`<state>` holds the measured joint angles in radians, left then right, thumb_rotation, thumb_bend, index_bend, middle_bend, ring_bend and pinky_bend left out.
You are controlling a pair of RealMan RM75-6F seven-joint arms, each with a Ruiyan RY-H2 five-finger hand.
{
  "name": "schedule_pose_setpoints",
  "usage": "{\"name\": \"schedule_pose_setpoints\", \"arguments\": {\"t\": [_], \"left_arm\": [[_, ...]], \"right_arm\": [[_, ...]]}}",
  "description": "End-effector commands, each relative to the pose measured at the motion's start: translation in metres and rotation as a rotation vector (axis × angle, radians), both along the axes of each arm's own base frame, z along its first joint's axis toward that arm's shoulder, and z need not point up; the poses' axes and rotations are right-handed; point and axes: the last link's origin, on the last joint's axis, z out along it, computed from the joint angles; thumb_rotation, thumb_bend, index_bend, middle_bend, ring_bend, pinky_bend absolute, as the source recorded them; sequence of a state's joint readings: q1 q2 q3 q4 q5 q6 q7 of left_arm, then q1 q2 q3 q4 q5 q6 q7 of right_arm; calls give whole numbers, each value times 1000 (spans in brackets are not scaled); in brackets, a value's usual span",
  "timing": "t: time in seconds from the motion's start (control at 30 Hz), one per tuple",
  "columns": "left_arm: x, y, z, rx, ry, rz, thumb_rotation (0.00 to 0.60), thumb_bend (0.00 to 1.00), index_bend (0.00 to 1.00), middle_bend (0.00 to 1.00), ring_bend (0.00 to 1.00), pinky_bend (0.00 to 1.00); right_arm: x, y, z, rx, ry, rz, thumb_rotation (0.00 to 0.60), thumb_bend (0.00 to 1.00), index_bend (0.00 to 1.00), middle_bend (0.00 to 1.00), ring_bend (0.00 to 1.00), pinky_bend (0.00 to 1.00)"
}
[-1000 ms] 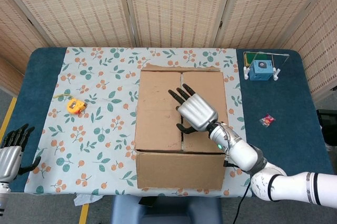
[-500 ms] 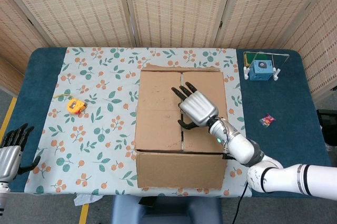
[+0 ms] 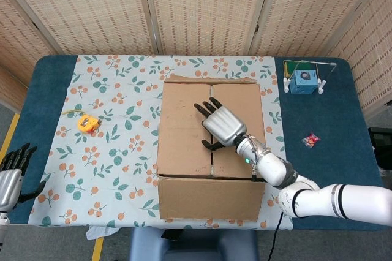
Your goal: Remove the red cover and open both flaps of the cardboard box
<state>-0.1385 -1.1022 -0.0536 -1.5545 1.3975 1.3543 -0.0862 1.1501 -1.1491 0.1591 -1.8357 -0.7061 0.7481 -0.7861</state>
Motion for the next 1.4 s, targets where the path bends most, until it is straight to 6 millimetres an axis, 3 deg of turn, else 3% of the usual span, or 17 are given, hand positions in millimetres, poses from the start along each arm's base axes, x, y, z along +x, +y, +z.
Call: {"name": "schedule_pose_setpoints", "arguments": {"t": [0.03,0.3,0.63,1.1,1.4], "left_arm": [[0,0,1,2,-2,-1,600,383,0,0,0,0],[-1,0,2,3,-2,0,600,383,0,0,0,0],[0,0,0,3,9,-4,600,384,0,0,0,0],[3,-1,-1,2,23,-11,600,384,0,0,0,0],[5,-2,-3,-4,34,-18,600,383,0,0,0,0]], "right_arm": [[0,-2,-5,6,5,-4,234,487,494,0,0,0],[-2,-5,-8,6,14,-7,235,487,494,0,0,0],[-15,-2,12,-37,42,-41,233,491,495,0,0,0],[-16,20,69,-162,-24,-48,235,493,496,0,0,0],[-36,41,108,-246,-41,-102,234,494,497,0,0,0]]}}
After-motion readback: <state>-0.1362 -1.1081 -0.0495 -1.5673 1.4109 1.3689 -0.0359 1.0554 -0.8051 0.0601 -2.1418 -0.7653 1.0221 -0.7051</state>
